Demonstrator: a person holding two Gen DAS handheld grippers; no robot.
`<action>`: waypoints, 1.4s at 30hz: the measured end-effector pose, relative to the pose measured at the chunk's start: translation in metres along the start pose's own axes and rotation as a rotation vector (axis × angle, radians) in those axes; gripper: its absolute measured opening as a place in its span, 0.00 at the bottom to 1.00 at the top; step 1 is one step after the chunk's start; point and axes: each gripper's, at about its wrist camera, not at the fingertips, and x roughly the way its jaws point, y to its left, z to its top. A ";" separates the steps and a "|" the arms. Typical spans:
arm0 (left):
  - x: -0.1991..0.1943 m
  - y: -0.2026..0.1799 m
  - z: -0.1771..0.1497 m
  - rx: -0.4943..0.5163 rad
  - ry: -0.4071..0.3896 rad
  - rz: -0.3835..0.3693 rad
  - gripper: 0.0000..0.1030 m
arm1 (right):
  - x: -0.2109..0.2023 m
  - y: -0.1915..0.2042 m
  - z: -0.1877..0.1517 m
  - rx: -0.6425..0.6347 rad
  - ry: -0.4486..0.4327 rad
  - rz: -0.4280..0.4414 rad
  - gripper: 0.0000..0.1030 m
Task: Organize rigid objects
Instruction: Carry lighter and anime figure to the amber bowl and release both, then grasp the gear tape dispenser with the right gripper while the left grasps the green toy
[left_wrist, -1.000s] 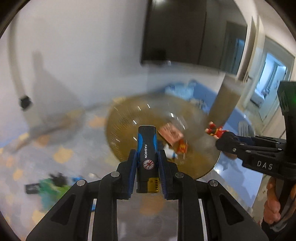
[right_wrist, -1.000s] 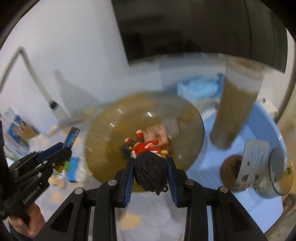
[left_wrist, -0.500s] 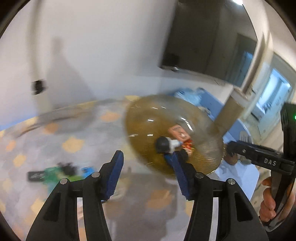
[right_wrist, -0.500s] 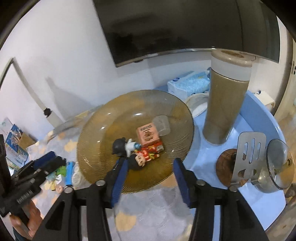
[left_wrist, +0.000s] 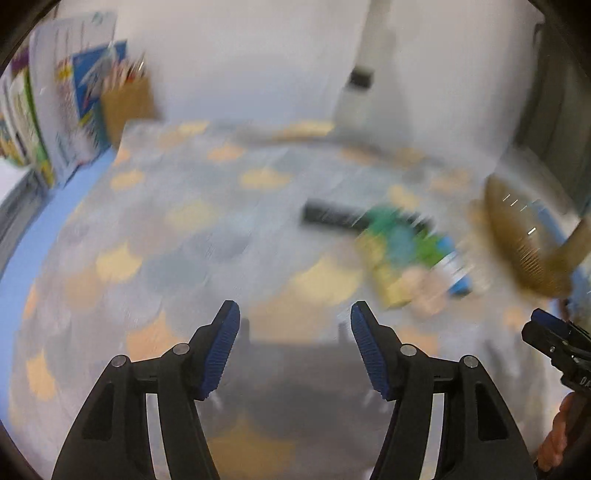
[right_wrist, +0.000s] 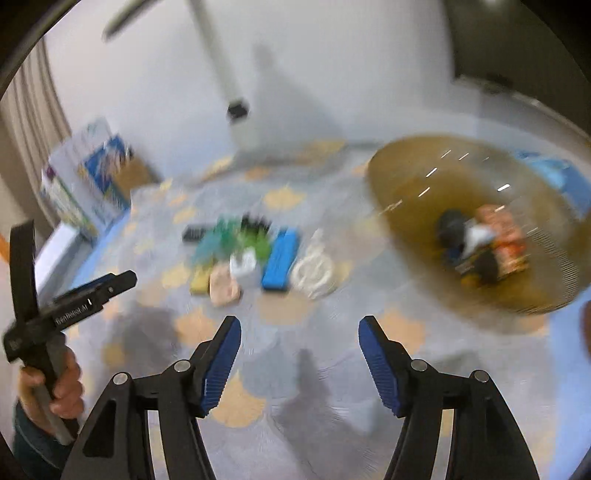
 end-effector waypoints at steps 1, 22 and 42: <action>0.005 0.002 -0.005 0.007 0.006 0.017 0.59 | 0.015 0.002 -0.008 -0.009 0.020 -0.009 0.63; 0.009 -0.047 0.049 0.122 0.023 -0.225 0.63 | 0.046 -0.002 0.016 0.058 0.199 -0.059 0.63; 0.057 -0.072 0.070 0.166 0.031 -0.260 0.32 | 0.101 0.009 0.048 -0.049 0.070 -0.235 0.47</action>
